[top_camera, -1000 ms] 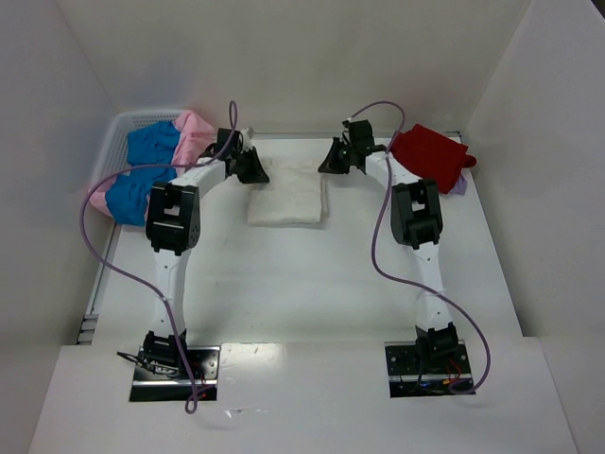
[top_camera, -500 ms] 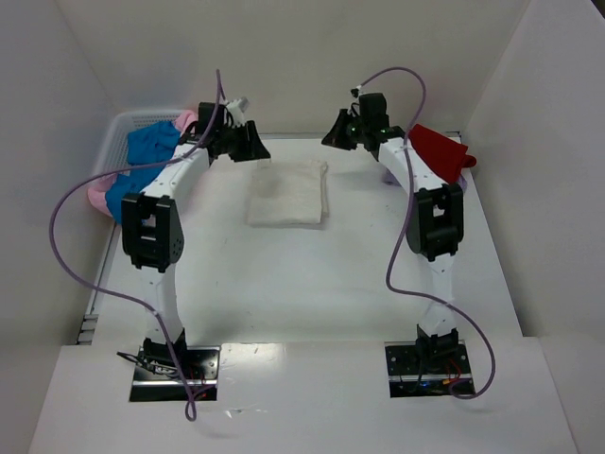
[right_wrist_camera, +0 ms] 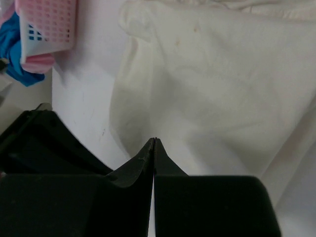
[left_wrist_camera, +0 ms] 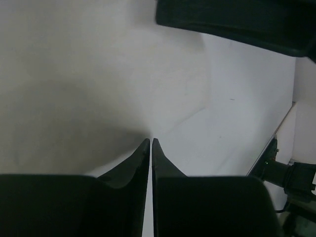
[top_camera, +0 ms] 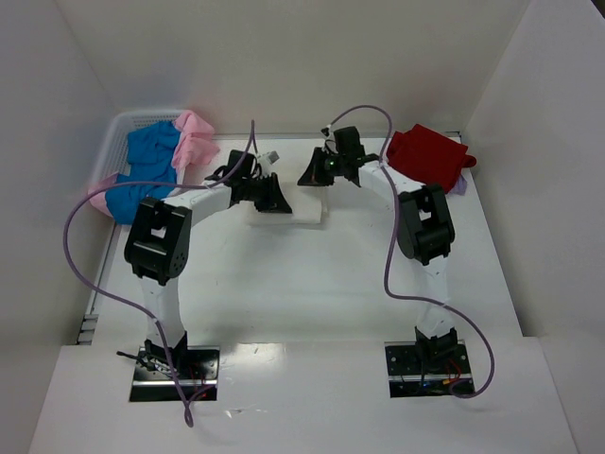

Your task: Fold and stack the t-shirts

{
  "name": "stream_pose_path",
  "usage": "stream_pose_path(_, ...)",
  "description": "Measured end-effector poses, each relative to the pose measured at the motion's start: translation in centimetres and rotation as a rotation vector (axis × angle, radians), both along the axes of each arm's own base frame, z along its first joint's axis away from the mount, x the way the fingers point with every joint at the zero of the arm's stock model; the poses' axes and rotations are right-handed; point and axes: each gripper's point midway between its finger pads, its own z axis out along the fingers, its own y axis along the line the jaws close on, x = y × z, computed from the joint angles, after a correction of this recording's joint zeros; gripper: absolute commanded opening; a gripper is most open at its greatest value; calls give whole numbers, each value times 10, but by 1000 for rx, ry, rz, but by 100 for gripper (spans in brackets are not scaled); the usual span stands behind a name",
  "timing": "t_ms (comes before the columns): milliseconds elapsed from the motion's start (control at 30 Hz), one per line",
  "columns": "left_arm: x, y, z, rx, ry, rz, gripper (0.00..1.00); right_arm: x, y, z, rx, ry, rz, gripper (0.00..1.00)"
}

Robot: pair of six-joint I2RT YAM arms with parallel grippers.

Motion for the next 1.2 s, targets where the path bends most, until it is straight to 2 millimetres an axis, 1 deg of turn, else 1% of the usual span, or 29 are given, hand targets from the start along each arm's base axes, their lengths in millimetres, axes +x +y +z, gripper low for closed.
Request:
stream_pose_path(67,-4,2,-22,5,61,8,9,-3,3,-14,-8,25,8,2)
stream_pose_path(133,-3,2,-33,2,84,9,8,-4,4,-28,-18,48,10,1)
stream_pose_path(333,-3,1,-47,-1,112,13,8,-6,-1,-71,-48,120,3,0)
stream_pose_path(400,-3,1,-51,2,120,13,8,-6,-3,-79,-50,135,1,0)
stream_pose_path(500,-4,1,-57,5,132,13,8,-3,-9,-80,-46,139,-6,0)
stream_pose_path(600,-5,0,-59,-2,141,4,8,5,-18,-78,-43,133,-25,0)
stream_pose_path(733,-9,-3,-54,-12,153,-19,9,14,-31,-75,-45,121,-47,0)
stream_pose_path(833,-15,-6,-44,-22,157,-47,11,16,-35,-71,-48,116,-50,0)
stream_pose_path(900,-17,-7,-31,-34,149,-60,14,15,-36,-63,-48,111,-48,1)
stream_pose_path(967,-16,-10,-12,-53,122,-73,15,13,-36,-49,-39,94,-40,1)
stream_pose_path(1000,-15,-11,0,-64,100,-80,16,12,-35,-40,-31,83,-35,6)
stream_pose_path(1100,-10,-11,27,-82,28,-93,16,1,-35,-7,-4,41,-14,6)
stream_pose_path(1167,-7,-8,36,-81,2,-86,14,-13,-36,14,11,20,1,5)
stream_pose_path(1200,-5,-4,37,-74,-4,-75,13,-20,-35,23,17,5,10,3)
